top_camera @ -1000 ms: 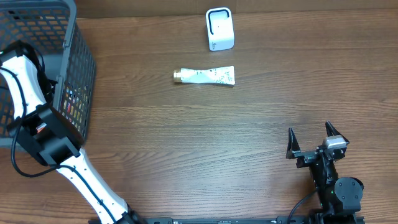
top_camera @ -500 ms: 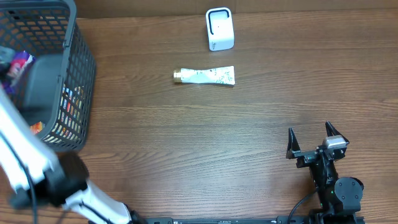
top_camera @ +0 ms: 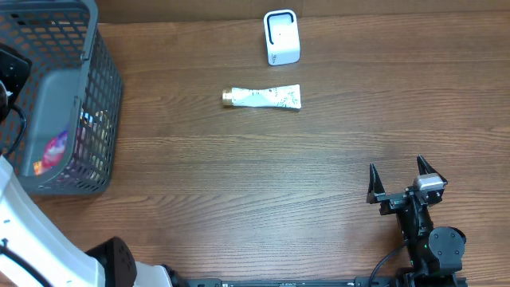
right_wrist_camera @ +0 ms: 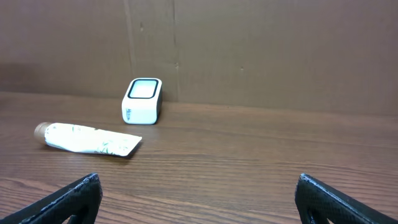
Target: Scan the item barcode
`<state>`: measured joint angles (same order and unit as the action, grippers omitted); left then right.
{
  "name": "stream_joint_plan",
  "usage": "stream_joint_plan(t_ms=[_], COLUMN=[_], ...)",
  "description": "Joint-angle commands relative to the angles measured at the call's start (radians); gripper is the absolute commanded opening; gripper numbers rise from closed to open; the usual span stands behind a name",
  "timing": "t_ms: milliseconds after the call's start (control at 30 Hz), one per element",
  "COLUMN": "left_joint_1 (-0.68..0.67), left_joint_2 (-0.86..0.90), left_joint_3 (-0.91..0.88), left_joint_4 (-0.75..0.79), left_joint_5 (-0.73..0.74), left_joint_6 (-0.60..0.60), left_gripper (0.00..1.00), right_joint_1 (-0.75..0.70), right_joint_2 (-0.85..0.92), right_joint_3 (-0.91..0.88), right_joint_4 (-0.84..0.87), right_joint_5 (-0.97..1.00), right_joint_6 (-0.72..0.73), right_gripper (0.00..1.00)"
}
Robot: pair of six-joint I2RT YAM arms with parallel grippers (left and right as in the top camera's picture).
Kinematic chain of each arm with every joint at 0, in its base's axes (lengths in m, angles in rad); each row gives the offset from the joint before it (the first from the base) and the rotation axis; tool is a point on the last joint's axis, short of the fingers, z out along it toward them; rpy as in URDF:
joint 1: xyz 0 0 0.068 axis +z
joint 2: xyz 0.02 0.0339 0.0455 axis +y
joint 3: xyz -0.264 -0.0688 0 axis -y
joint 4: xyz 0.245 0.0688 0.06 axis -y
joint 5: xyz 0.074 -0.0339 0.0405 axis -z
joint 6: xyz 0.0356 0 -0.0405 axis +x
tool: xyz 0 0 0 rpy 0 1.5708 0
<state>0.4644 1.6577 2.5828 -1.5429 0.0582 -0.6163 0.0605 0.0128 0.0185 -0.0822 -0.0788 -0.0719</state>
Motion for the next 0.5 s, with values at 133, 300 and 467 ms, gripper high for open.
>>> stream_joint_plan(t_ms=[133,300,467], left_joint_1=[0.023,0.099,0.159], left_joint_2=[0.037,0.074,0.133], left_joint_3=[-0.01,-0.011,-0.011], left_joint_4=[-0.018,-0.037,-0.085], left_joint_5=[-0.33,-0.378,-0.369], left_joint_6=[0.056,0.078,0.062], left_gripper=[1.0,0.51,0.04], right_joint_1=[0.006,0.006,0.006], right_joint_2=[-0.01,-0.01,-0.01], right_joint_3=[-0.01,-0.01,-0.01], right_joint_4=[0.005,0.005,0.005], right_joint_5=[-0.004,-0.004,-0.004], right_joint_6=[-0.004,-0.004,-0.004], right_gripper=[1.0,1.0,1.0])
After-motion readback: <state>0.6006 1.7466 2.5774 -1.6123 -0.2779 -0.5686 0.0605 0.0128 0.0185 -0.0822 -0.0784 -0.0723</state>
